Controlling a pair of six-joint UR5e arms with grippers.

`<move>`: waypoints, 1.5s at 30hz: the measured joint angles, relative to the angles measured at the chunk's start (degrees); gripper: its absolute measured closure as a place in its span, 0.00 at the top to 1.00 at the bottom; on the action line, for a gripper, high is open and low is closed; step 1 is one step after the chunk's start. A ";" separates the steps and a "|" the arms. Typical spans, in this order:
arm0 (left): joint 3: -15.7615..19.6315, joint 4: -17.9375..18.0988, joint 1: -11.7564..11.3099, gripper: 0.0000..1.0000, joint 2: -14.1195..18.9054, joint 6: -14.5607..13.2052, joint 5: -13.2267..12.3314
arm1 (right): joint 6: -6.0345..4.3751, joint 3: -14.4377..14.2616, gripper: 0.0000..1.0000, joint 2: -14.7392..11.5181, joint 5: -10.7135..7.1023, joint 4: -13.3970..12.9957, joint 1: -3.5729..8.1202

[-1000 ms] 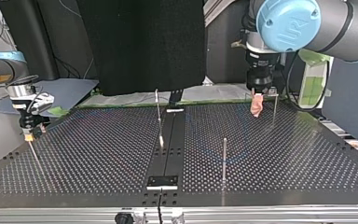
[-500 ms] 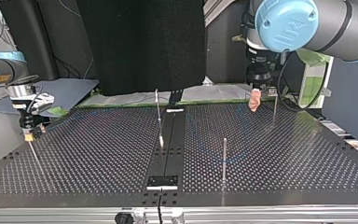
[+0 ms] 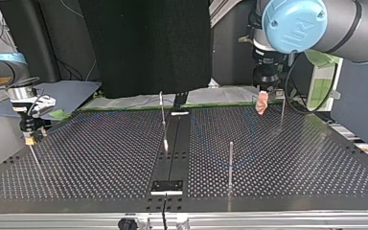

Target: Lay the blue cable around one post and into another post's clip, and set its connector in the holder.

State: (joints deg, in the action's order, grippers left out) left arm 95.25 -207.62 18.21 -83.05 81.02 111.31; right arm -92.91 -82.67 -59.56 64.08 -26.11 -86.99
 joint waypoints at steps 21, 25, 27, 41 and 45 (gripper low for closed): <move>8.48 9.06 1.49 1.00 4.02 10.39 -7.57 | -0.14 -0.01 1.00 0.00 0.00 -0.04 -0.02; 10.77 11.36 2.37 1.00 1.92 12.69 -9.87 | -0.17 0.00 1.00 -0.04 -0.05 -0.02 0.01; 12.12 12.70 2.74 1.00 0.60 14.03 -11.21 | -0.17 0.00 1.00 -0.03 -0.07 -0.04 0.05; 20.30 20.89 3.46 1.00 -7.55 13.15 -13.86 | 0.06 0.08 1.00 -0.04 -0.09 0.06 -0.06; 22.51 23.10 3.45 1.00 -9.70 13.00 -13.84 | -0.04 0.09 1.00 -0.04 -0.09 -0.03 -0.06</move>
State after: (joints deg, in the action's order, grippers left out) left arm 117.76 -184.52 21.66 -92.75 94.01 97.46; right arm -92.95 -82.58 -59.60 63.99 -26.14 -87.05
